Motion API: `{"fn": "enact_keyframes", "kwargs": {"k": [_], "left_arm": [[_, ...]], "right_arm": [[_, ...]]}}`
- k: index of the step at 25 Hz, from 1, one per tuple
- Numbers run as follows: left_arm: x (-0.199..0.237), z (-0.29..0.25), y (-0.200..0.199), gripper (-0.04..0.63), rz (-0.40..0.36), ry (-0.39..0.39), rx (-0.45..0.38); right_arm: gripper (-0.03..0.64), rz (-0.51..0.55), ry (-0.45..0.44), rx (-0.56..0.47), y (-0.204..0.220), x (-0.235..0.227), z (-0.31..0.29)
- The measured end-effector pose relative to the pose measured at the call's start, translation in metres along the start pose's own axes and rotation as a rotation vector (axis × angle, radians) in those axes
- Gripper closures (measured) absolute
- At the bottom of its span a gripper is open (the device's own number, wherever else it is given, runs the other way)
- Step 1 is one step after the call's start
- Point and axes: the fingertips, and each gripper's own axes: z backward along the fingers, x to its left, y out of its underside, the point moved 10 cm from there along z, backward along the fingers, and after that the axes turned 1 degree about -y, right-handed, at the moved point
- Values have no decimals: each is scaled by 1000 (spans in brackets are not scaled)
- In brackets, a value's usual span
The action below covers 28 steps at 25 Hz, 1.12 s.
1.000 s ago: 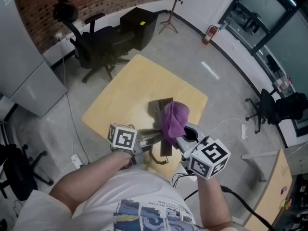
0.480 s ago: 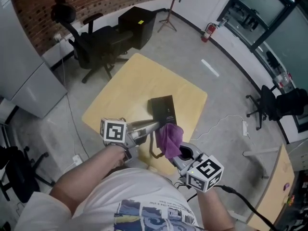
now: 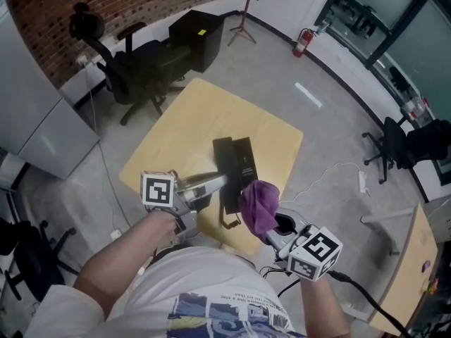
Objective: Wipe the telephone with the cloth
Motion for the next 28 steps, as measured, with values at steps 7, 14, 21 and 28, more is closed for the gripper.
{"fn": "enact_keyframes", "kwargs": {"k": [7, 14, 21, 28], "left_arm": [[-10, -1, 6, 519, -2, 107, 66], [-19, -4, 15, 520, -9, 197, 95], [-23, -7, 25, 520, -7, 263, 91], [-23, -3, 21, 520, -11, 264, 71]], "right_arm": [[574, -24, 24, -135, -34, -36, 3], [574, -98, -64, -217, -55, -57, -12], [574, -170, -189, -272, -62, -56, -19], [574, -194, -239, -244, -49, -50, -16]]}}
